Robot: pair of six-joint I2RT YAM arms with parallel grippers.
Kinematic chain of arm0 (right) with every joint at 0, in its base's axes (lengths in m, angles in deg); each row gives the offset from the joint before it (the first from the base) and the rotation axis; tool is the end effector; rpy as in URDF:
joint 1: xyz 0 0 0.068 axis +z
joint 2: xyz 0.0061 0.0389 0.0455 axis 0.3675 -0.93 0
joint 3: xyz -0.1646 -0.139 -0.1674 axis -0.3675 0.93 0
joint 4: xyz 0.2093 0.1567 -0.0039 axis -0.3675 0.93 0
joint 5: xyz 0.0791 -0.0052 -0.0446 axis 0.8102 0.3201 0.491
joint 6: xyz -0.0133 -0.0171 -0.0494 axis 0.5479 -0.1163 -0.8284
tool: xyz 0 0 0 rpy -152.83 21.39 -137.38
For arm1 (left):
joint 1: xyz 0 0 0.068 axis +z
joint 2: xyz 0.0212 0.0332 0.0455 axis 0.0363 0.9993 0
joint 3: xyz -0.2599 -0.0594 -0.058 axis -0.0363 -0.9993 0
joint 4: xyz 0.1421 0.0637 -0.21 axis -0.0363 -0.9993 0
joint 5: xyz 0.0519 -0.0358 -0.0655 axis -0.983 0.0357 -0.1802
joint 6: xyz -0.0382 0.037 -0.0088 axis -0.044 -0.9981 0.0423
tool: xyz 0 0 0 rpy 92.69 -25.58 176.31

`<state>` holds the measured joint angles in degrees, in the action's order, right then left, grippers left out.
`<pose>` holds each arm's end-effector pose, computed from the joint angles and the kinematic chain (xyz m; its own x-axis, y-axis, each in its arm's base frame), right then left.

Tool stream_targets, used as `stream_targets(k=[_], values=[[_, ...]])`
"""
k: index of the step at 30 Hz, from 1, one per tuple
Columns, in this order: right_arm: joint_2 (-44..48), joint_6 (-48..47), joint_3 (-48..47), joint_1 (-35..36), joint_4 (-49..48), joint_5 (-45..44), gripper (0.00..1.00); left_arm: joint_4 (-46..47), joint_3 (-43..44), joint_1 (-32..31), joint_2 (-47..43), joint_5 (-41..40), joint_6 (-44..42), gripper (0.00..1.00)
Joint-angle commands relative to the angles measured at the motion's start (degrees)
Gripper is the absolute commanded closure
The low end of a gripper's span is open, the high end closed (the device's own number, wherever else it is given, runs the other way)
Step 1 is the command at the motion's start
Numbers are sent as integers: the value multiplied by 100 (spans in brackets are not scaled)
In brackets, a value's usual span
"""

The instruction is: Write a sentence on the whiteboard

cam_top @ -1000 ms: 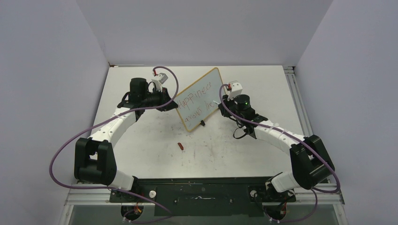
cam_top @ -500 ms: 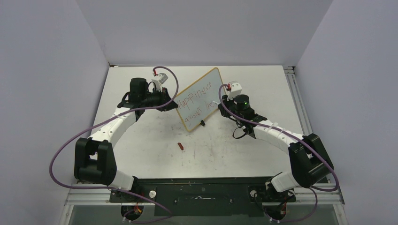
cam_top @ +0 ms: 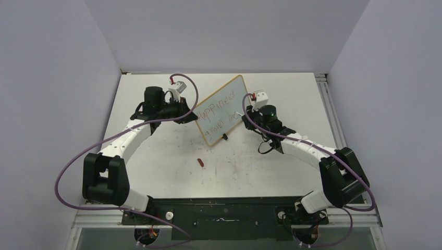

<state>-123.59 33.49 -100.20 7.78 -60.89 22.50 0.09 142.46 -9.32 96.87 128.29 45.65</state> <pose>0.2812 0.1614 0.2295 -0.4562 -0.0013 -0.8899 -0.4608 0.8558 0.2350 0.3138 -0.0869 0.2726 -0.6537 0.0022 -0.7568 0.5792 0.6450 -0.4985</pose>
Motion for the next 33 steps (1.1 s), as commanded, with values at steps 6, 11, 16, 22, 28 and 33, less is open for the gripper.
stream_targets(k=[6, 11, 16, 22, 28, 33], values=[[-143, 65, -216, 10, -344, -241, 95, -10, 251, 18, -59, 131, -33, 100], [-193, 54, -173, 1, -314, -249, 95, -10, 251, 19, -62, 131, -33, 100], [-298, 43, -168, 2, -294, -160, 95, -10, 257, 21, -54, 132, -34, 100], [-382, 56, -128, 3, -296, -166, 95, -10, 252, 21, -51, 129, -33, 100], [-354, 69, -110, 1, -369, -166, 95, -10, 251, 17, -42, 130, -33, 100], [-256, 82, -176, 1, -476, -171, 95, -10, 259, 15, -43, 127, -33, 100]])
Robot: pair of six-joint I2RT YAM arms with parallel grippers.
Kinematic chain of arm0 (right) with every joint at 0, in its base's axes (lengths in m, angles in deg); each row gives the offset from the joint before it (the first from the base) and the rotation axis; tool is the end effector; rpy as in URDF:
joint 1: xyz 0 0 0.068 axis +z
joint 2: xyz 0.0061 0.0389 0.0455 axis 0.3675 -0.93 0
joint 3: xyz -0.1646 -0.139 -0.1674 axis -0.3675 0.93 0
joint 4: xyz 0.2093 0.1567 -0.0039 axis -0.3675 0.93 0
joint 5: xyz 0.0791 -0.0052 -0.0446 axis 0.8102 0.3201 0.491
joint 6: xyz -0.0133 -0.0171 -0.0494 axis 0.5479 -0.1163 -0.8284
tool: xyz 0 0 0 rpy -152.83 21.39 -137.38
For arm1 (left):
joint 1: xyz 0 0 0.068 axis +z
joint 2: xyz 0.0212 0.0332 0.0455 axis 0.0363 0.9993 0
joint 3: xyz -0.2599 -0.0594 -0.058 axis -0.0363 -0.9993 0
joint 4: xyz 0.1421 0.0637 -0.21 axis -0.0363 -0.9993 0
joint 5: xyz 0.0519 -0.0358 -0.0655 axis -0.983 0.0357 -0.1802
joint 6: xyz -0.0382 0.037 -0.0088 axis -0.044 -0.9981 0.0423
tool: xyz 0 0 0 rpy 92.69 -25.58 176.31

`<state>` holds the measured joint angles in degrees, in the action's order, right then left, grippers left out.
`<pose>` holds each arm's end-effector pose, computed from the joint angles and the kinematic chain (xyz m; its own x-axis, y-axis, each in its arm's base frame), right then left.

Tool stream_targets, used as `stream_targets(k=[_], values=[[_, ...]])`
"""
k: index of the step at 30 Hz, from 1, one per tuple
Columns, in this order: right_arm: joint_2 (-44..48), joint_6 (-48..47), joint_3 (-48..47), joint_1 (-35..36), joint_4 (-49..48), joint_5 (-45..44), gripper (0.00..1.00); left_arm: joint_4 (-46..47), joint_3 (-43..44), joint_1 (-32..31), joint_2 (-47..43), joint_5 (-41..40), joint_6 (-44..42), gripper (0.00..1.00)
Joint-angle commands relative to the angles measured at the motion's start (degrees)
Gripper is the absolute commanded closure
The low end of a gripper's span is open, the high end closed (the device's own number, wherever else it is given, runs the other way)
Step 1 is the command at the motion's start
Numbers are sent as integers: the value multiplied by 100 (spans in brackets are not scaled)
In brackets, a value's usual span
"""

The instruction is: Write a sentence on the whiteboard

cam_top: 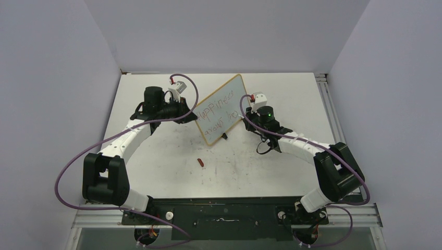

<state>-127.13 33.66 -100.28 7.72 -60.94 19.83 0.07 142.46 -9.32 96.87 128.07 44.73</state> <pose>0.2883 0.1630 0.2110 -0.4952 -0.0187 -0.8686 -0.4121 0.8852 0.2158 0.3139 -0.0868 0.2726 -0.6443 0.0121 -0.7647 0.5876 0.6478 -0.4848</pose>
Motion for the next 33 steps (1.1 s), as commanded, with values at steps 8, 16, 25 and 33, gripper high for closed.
stream_targets(k=[8, 16, 25, 33], values=[[163, 67, -291, 8, -578, 100, 95, -9, 253, 15, -32, 145, 58, 100], [252, 68, -338, 9, -626, 76, 95, -17, 255, 13, -29, 147, 58, 100], [322, 60, -346, 13, -696, -17, 95, -17, 247, 10, -40, 146, 50, 100], [276, 113, -346, -16, -756, -152, 95, -26, 256, 16, -41, 140, 41, 100]])
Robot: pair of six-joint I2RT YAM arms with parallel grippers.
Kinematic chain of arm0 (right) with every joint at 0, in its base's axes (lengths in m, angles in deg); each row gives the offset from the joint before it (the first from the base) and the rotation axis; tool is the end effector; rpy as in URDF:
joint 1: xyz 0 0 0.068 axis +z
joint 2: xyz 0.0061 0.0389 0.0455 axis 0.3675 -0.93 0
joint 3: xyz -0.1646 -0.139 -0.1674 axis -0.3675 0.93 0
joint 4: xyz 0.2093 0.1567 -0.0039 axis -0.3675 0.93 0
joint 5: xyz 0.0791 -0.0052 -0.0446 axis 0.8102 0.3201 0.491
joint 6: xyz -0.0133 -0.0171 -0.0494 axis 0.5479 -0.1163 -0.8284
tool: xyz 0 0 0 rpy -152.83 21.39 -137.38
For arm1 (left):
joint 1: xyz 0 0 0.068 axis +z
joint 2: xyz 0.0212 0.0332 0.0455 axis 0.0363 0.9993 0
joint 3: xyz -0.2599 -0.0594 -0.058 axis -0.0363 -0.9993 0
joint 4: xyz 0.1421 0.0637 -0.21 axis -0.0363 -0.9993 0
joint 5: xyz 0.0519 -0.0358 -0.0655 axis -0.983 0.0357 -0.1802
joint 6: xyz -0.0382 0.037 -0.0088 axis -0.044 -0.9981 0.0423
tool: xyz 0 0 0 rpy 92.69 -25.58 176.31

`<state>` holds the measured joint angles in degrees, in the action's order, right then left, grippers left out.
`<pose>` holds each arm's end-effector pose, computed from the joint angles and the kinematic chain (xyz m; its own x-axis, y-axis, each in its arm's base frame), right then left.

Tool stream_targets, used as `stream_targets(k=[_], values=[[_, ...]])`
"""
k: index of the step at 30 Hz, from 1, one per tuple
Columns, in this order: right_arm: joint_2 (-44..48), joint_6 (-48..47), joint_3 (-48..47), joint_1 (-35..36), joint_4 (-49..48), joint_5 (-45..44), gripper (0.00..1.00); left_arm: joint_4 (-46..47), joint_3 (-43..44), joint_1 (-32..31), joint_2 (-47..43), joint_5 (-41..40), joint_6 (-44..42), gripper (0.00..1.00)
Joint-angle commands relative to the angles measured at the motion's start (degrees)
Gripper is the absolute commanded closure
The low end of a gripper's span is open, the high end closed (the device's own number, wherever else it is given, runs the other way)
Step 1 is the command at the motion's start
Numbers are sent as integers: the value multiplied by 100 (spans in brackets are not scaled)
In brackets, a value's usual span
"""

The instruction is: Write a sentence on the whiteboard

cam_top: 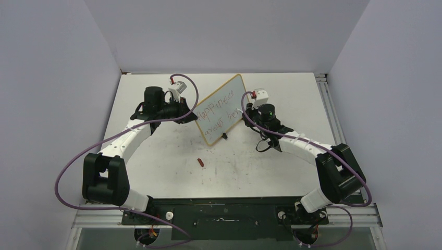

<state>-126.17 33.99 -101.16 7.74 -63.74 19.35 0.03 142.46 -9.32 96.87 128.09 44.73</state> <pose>0.2909 0.1643 0.2261 -0.4335 0.0222 -0.9009 -0.4189 0.8802 0.2232 0.3138 -0.0868 0.2725 -0.6448 0.0123 -0.7643 0.5875 0.6476 -0.4852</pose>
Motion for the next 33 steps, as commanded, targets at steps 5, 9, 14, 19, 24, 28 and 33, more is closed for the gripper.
stream_targets(k=[5, 9, 14, 19, 24, 28, 33], values=[[110, 126, -237, -56, -499, -115, 95, -21, 254, 14, -41, 145, 41, 100], [64, 155, -233, -87, -508, -115, 95, -21, 255, 15, -48, 142, 41, 100], [101, 156, -233, -108, -469, -115, 95, -14, 251, 18, -39, 144, 49, 100], [478, 157, -92, -104, -383, -382, 95, -15, 254, 13, -33, 111, 56, 100], [699, 86, 17, -140, -214, -464, 95, -13, 253, 14, -54, 105, 63, 100], [673, 97, 95, -161, -151, -345, 95, -13, 245, 14, -60, 109, 67, 100], [535, 129, 135, -164, -143, -184, 95, -13, 249, 13, -60, 97, 67, 100]])
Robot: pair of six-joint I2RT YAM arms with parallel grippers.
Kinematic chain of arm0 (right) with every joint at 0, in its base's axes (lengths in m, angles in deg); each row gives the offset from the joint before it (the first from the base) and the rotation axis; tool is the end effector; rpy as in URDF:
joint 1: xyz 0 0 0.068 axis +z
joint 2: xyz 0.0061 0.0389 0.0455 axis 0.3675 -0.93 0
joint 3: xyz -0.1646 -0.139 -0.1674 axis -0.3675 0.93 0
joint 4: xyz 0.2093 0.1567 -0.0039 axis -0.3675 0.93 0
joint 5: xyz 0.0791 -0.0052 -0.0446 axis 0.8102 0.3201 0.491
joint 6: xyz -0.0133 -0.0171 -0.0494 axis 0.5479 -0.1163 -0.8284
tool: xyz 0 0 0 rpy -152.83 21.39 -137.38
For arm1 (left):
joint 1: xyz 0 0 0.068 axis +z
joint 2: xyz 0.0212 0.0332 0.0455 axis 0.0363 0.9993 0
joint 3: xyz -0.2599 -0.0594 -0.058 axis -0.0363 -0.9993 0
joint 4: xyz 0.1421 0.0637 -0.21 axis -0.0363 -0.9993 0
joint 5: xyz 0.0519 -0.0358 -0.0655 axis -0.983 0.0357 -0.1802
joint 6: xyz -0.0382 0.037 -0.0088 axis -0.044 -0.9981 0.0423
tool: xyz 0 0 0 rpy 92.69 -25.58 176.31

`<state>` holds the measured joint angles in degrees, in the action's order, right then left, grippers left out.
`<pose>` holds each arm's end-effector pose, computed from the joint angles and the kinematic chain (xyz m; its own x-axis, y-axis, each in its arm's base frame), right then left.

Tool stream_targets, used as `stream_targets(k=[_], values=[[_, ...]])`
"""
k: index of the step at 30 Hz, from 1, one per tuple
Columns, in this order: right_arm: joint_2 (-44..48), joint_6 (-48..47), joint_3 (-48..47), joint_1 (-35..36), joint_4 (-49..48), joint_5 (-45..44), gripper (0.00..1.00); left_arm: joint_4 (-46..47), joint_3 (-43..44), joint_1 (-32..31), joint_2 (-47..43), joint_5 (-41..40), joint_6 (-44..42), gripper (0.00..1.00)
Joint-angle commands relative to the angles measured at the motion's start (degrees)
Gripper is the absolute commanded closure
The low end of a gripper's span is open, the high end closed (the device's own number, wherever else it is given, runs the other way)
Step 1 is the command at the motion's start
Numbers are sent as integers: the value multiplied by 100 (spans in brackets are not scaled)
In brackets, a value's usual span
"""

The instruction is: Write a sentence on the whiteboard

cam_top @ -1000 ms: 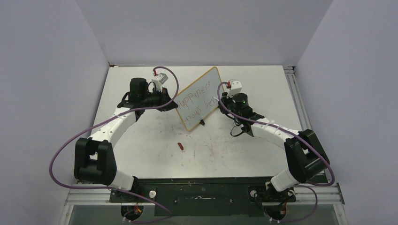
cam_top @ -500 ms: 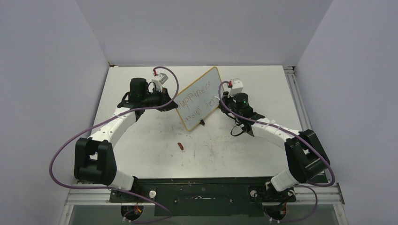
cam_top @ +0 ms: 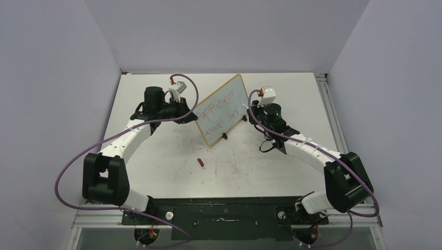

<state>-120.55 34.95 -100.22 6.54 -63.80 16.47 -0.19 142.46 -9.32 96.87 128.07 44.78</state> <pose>0.2823 0.1497 0.2509 -0.3626 0.0872 -0.9278 -0.3695 0.9005 0.2291 0.3136 -0.0868 0.2722 -0.6482 0.0122 -0.7614 0.5849 0.6483 -0.4875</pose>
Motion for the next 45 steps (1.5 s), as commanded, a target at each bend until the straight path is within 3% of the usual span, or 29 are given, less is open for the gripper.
stream_targets(k=[1, 45], values=[[-55, 33, 50, -41, -140, 109, 95, 14, 248, 15, -60, 100, 55, 100], [-791, 37, -172, -35, -575, 180, 95, 10, 247, 17, -43, 106, 45, 100]])
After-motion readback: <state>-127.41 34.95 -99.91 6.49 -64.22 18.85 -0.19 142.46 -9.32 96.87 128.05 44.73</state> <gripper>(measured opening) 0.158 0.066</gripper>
